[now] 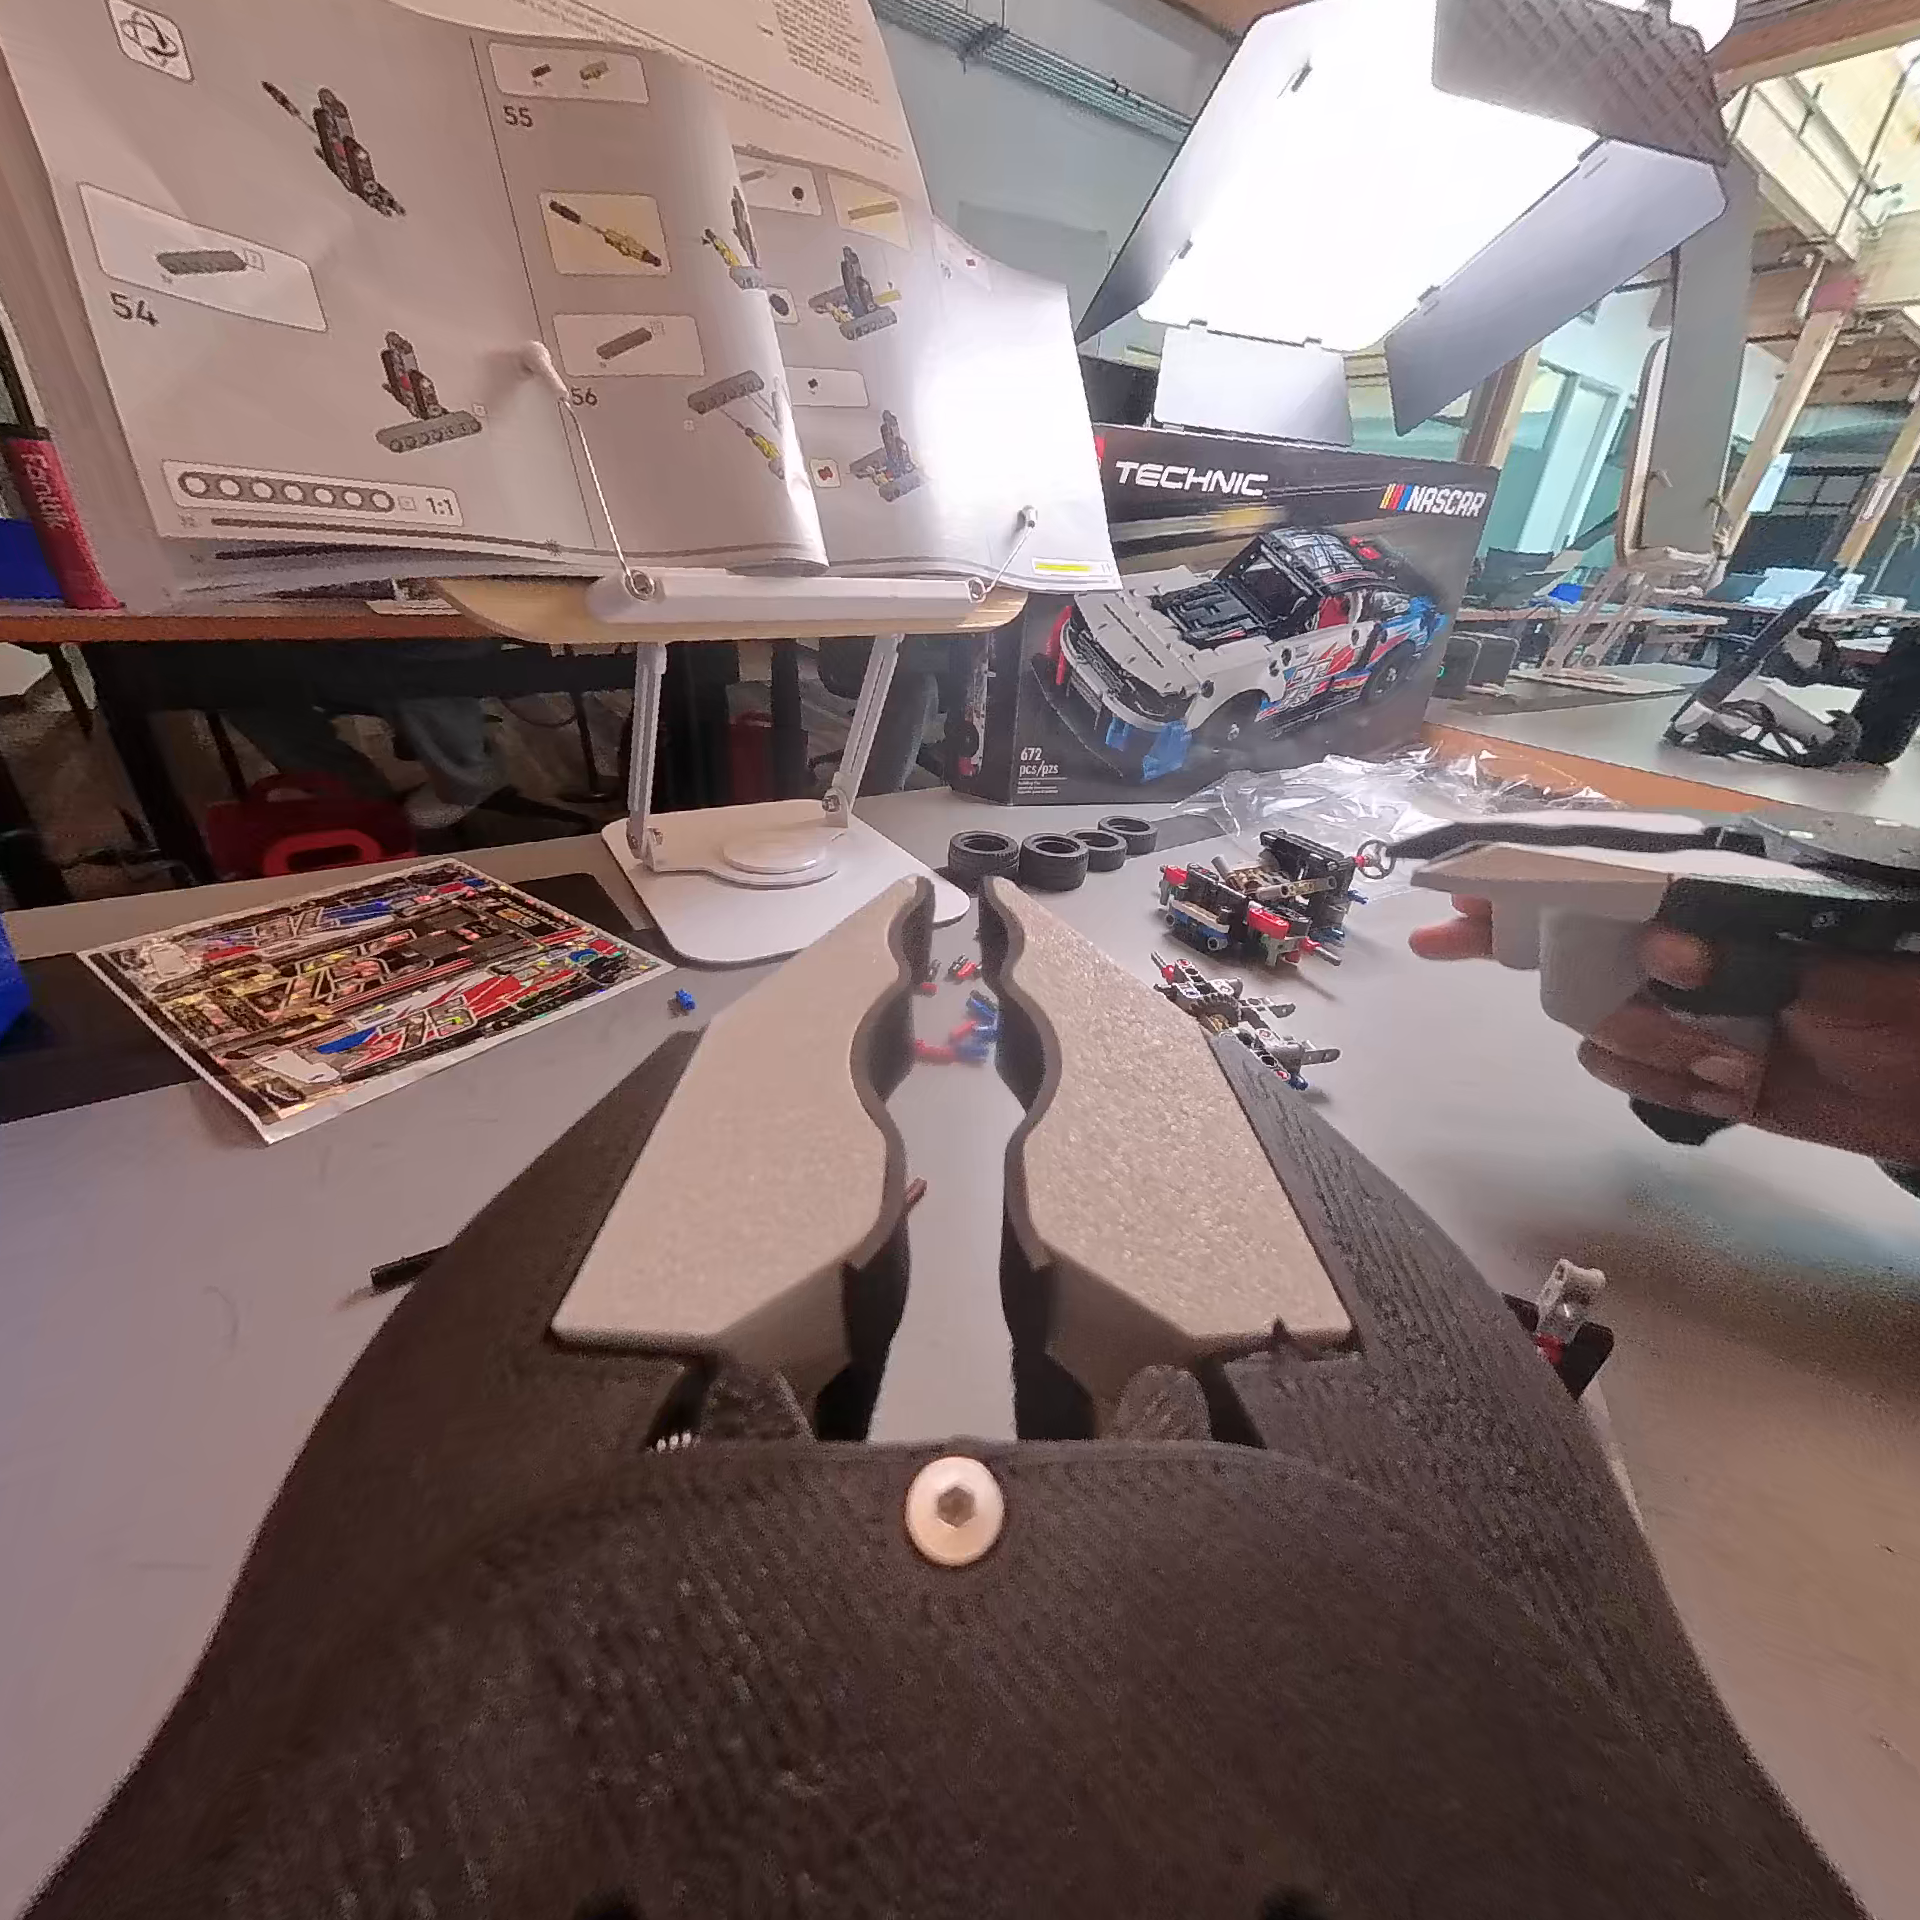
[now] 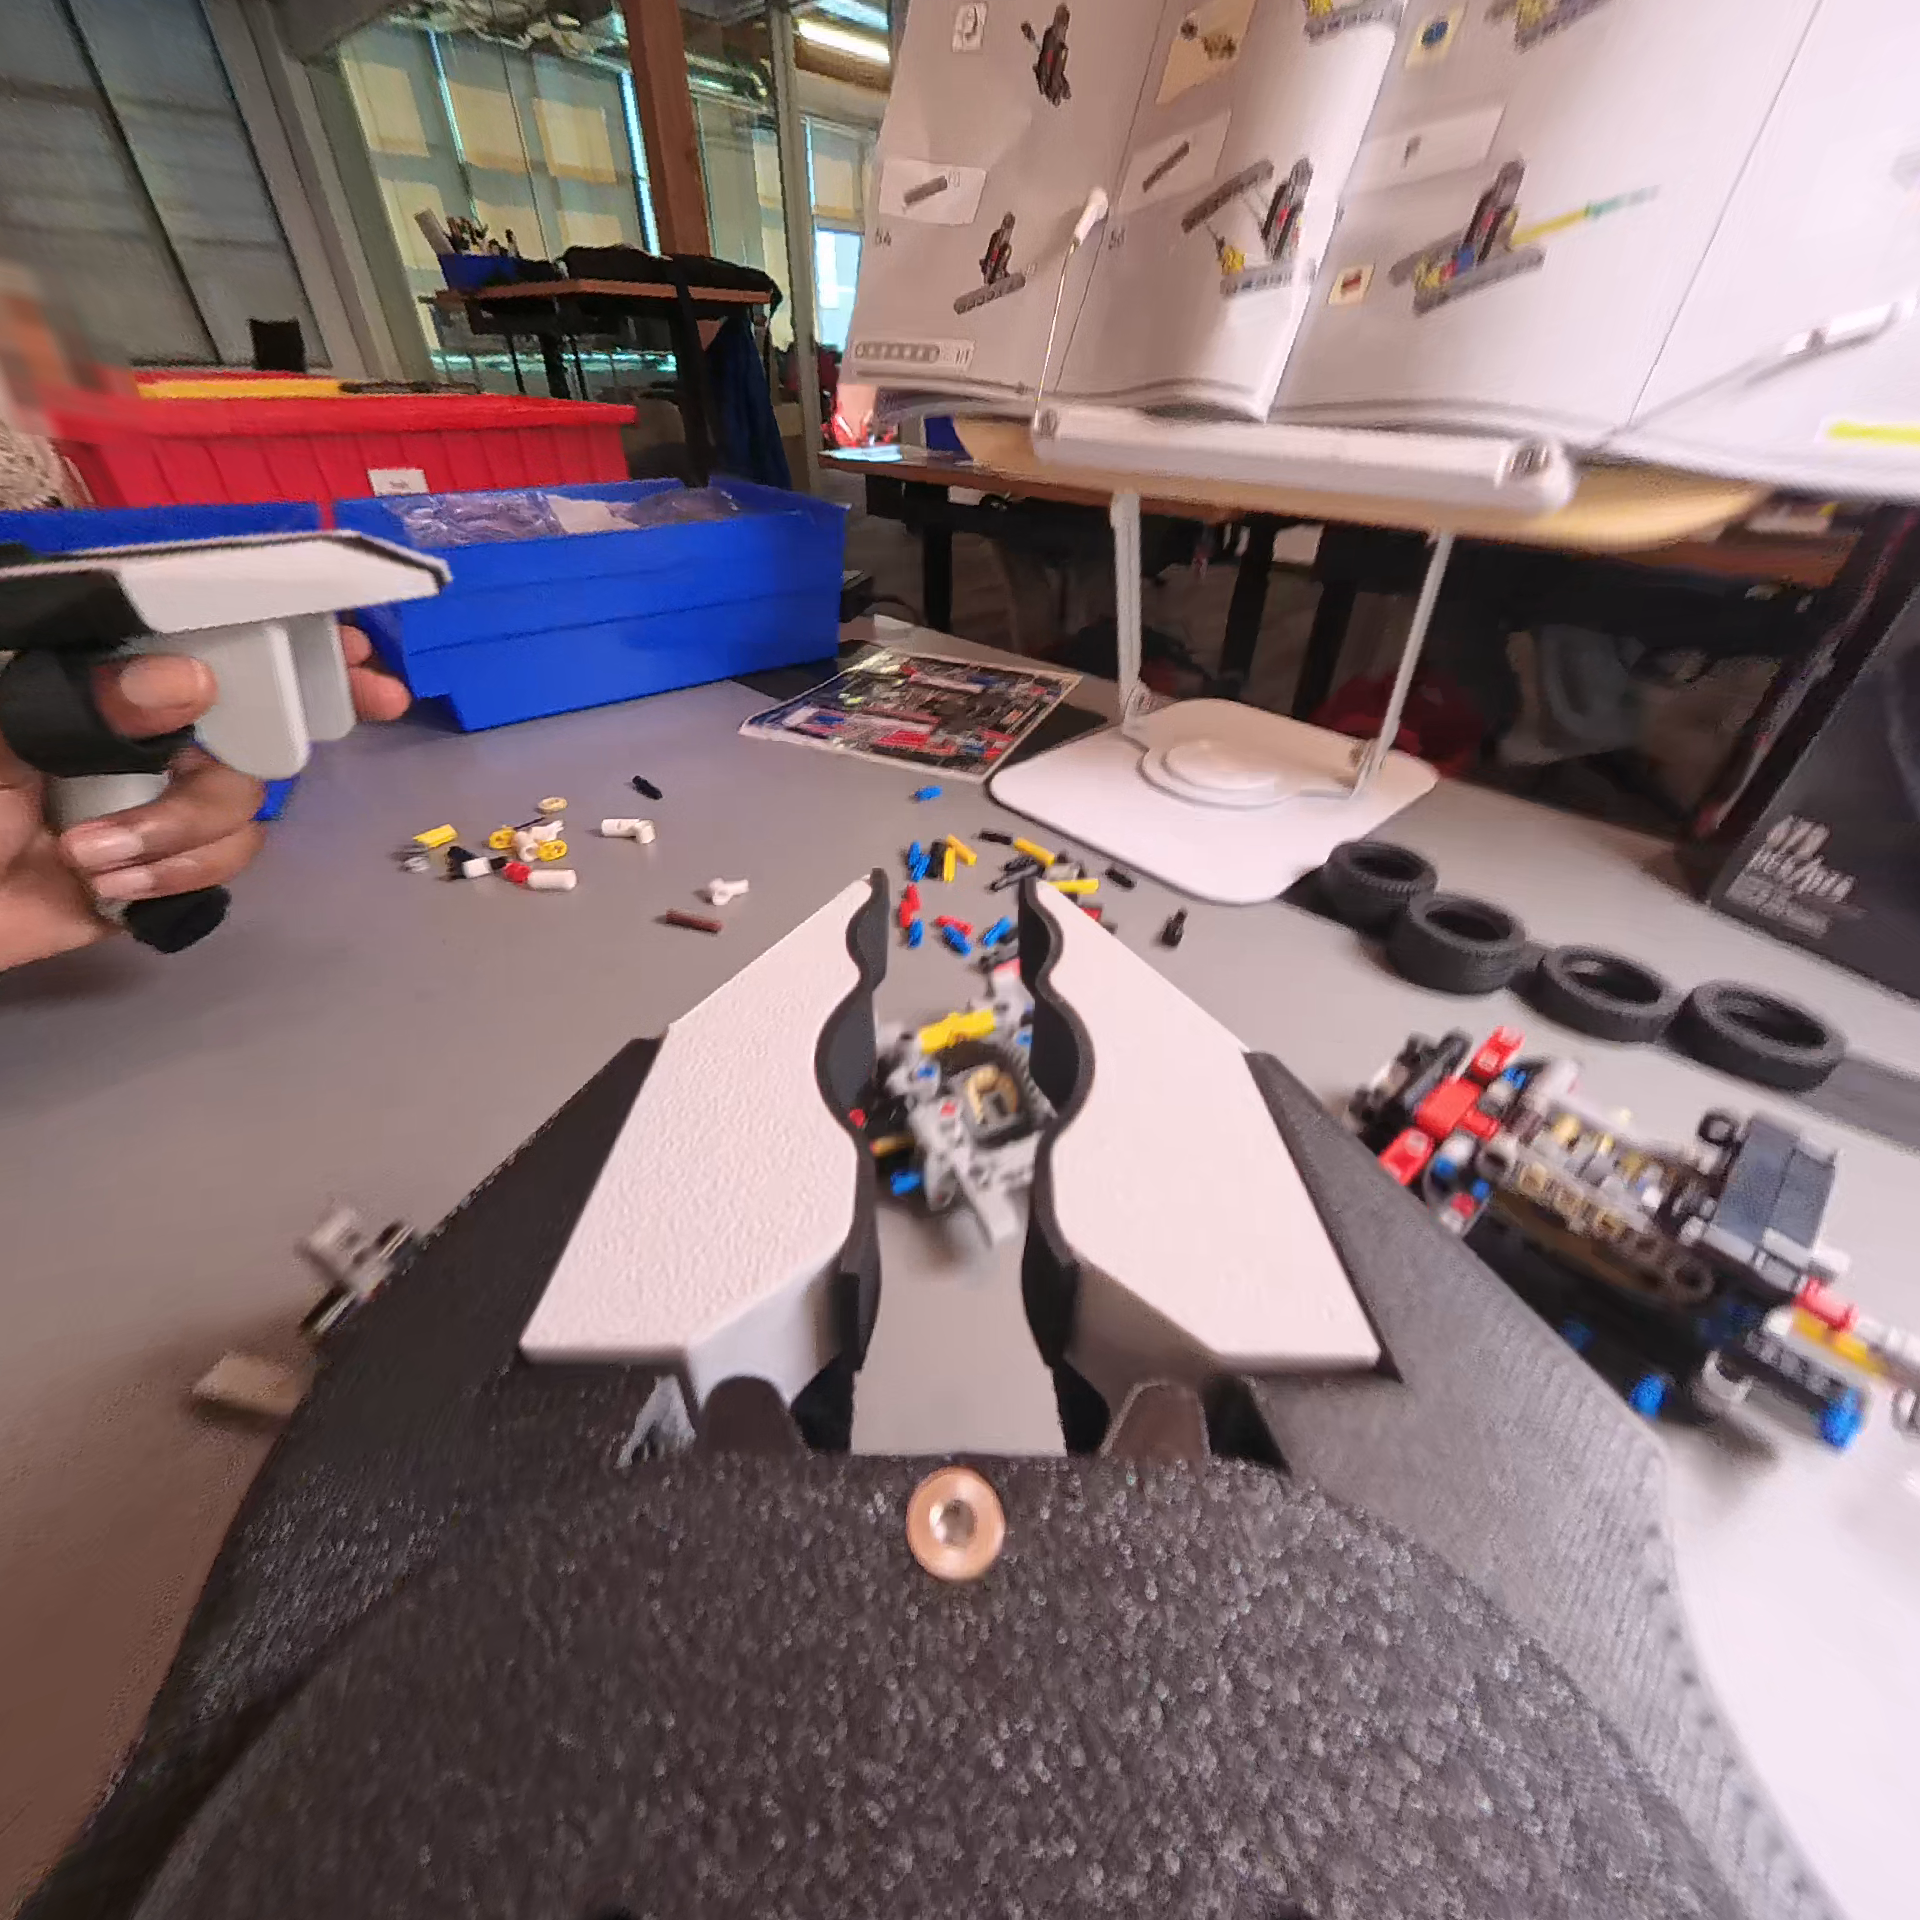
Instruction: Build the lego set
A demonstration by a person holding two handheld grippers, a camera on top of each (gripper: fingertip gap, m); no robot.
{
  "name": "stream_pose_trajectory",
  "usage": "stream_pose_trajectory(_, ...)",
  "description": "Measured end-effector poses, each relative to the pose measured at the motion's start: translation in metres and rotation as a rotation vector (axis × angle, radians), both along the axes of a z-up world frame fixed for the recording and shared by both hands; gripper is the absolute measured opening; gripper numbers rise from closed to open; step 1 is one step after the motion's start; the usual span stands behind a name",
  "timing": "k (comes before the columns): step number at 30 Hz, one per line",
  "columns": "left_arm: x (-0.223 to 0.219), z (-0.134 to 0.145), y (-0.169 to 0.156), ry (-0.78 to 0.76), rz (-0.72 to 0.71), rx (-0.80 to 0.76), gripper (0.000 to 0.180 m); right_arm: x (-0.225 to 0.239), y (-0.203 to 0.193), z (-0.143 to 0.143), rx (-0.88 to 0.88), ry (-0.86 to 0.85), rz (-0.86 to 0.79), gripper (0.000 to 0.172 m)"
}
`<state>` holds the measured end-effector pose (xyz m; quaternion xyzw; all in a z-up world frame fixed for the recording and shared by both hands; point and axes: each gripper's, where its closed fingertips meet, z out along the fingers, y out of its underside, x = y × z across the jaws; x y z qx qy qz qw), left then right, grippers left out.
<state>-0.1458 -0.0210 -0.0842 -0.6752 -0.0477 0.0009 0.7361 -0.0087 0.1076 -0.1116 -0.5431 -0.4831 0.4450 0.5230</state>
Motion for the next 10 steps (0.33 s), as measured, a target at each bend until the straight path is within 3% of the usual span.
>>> stream_pose_trajectory(3,0.001,-0.004,0.002,-0.007,-0.003,-0.010,0.011,-0.035,0.011,0.040,0.094,0.042,-0.006,0.016)
stream_pose_trajectory(7,0.003,-0.010,0.004,0.011,-0.008,-0.031,0.013,-0.108,0.032,0.123,0.160,0.159,-0.007,0.011)
stream_pose_trajectory(10,0.000,-0.013,0.005,0.107,0.028,-0.046,0.018,-0.169,0.057,0.176,0.137,0.218,-0.040,0.009)
